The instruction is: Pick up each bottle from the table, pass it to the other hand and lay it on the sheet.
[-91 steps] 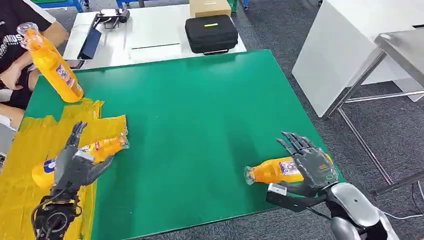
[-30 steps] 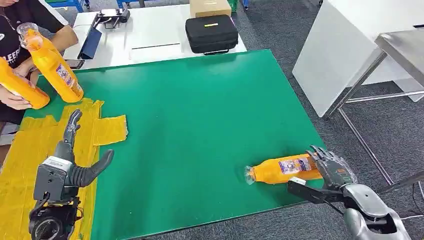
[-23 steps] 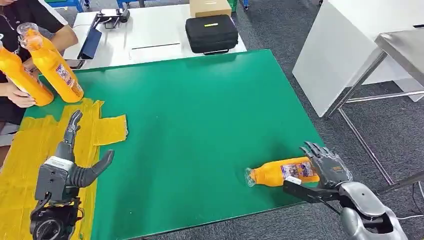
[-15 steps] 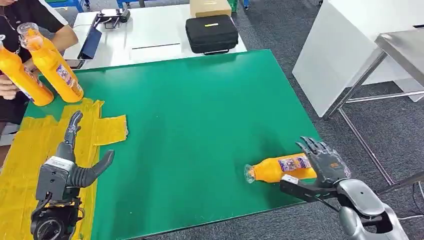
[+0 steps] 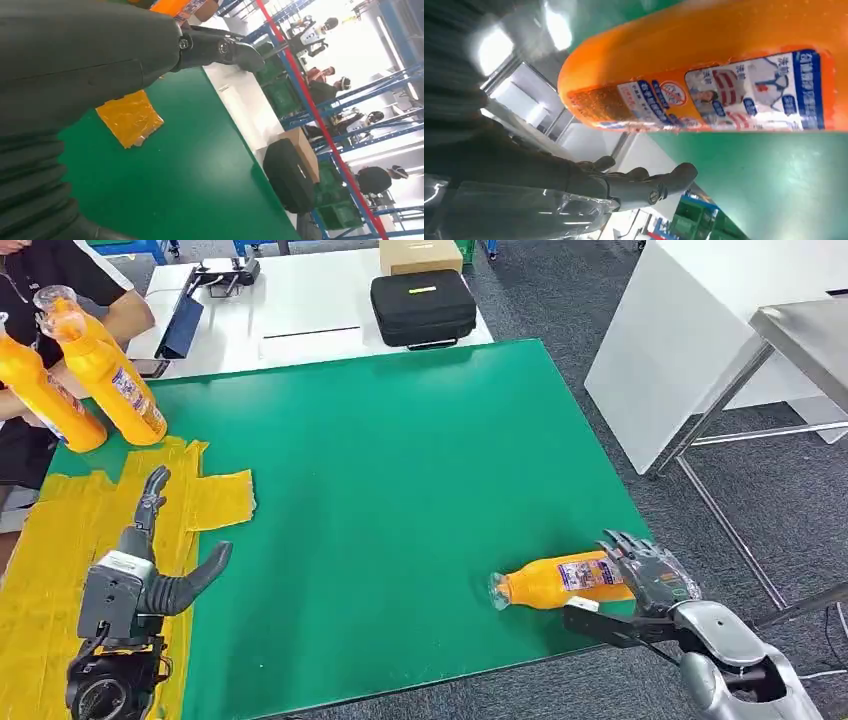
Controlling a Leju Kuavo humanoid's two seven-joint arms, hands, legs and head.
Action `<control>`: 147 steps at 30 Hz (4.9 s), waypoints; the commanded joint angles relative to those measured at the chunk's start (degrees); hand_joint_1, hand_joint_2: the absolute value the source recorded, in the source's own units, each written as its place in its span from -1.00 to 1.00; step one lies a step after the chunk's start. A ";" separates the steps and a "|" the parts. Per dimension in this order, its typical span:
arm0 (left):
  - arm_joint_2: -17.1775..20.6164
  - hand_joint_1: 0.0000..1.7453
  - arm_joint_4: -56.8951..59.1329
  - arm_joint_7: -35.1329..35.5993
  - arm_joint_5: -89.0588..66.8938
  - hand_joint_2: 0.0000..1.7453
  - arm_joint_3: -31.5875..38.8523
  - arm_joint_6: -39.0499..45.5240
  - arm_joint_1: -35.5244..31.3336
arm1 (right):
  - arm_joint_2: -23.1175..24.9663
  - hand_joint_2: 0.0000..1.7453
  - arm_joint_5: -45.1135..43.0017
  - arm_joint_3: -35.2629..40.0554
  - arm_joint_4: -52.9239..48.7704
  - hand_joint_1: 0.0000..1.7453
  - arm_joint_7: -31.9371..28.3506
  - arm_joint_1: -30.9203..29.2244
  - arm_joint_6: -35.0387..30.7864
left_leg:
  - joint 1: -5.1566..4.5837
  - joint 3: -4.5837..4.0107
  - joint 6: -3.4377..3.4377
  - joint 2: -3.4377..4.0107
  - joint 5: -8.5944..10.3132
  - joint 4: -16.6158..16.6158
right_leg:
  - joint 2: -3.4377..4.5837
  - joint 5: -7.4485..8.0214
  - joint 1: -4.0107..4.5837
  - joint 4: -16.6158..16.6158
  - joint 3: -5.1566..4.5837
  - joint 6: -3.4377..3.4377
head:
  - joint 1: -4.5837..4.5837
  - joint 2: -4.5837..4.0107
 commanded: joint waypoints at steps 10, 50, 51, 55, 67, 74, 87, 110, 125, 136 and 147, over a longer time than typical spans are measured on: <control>-0.66 -1.00 6.98 1.76 1.34 1.00 -1.81 -0.38 -3.42 | 5.10 1.00 1.48 4.14 26.74 -1.00 0.81 -12.63 -3.48 | 0.09 0.31 -0.07 0.04 -0.03 -0.11 | 0.18 0.01 0.07 -0.21 0.35 -0.09 | 0.00 0.00; -1.06 -1.00 4.08 4.93 14.47 1.00 -4.82 -5.65 -2.38 | 21.90 1.00 -33.22 0.13 9.10 1.00 -10.54 -9.28 -27.12 | 0.08 1.15 0.03 0.42 -0.44 -0.04 | 0.56 -0.13 0.07 -0.09 1.07 -0.13 | -0.07 0.00; -0.68 -1.00 4.15 5.33 15.63 1.00 -5.77 -6.51 -2.90 | 22.20 1.00 -34.54 1.42 8.47 1.00 -11.01 -9.29 -27.71 | 0.08 1.19 0.02 0.41 -0.47 -0.05 | 0.61 -0.18 0.06 -0.09 1.08 -0.16 | -0.04 0.00; 1.24 -1.00 3.98 6.44 17.25 1.00 -10.26 -12.17 -5.30 | 24.24 1.00 -42.32 5.10 8.35 1.00 -13.57 -11.22 -27.61 | 0.10 0.98 0.04 0.27 -0.37 -0.04 | 0.37 -0.18 0.07 -0.10 0.94 -0.13 | 0.00 0.00; 1.46 -1.00 3.88 7.23 19.83 1.00 -12.50 -15.43 -7.02 | 24.11 1.00 -47.03 8.37 9.93 1.00 -13.76 -13.05 -27.75 | 0.04 0.74 0.03 0.18 -0.36 -0.04 | 0.38 -0.16 0.01 -0.10 0.74 -0.14 | 0.00 0.00; 1.65 -1.00 3.98 7.24 21.34 1.00 -12.88 -16.72 -7.23 | 24.57 1.00 -49.31 8.33 9.81 1.00 -14.64 -13.17 -27.15 | 0.04 0.66 0.06 0.13 -0.34 -0.02 | 0.32 -0.14 0.02 -0.09 0.66 -0.11 | 0.00 0.00; 0.57 -1.00 4.56 8.89 28.31 1.00 -21.45 -21.39 -16.52 | 30.03 1.00 -57.25 27.63 23.17 1.00 -14.67 -27.75 -19.52 | 0.08 0.70 0.06 0.26 -0.24 -0.02 | 0.48 -0.10 0.05 -0.06 0.66 -0.14 | 0.00 0.00; -2.78 -1.00 10.69 11.65 32.99 1.00 -25.26 -18.47 -20.48 | 34.20 1.00 -47.20 43.19 34.41 1.00 -14.98 -34.75 -19.92 | 0.06 0.72 0.05 0.03 -0.22 -0.05 | 0.23 -0.16 0.03 -0.09 0.77 -0.14 | -0.02 0.00; -2.65 -1.00 12.11 10.67 24.76 1.00 -23.64 -9.61 -20.93 | 32.88 1.00 -46.12 49.61 31.39 1.00 -13.03 -35.72 -16.59 | 0.05 0.66 0.06 0.04 -0.23 -0.04 | 0.23 -0.17 0.02 -0.08 0.70 -0.12 | 0.00 0.00; -2.68 0.62 11.82 9.29 23.54 1.00 -22.92 -7.86 -20.40 | 33.06 1.00 -46.40 49.81 31.86 1.00 -12.94 -35.96 -16.36 | 0.08 0.77 0.05 0.04 -0.27 -0.04 | 0.28 -0.20 0.04 -0.11 0.82 -0.15 | 0.00 0.00; -2.83 1.00 9.95 8.29 25.83 1.00 -21.20 -6.06 -17.57 | 32.16 1.00 -47.63 47.29 31.55 1.00 -13.38 -34.76 -18.06 | 0.07 0.78 0.05 0.05 -0.27 -0.07 | 0.28 -0.20 0.03 -0.13 0.83 -0.15 | 0.00 0.00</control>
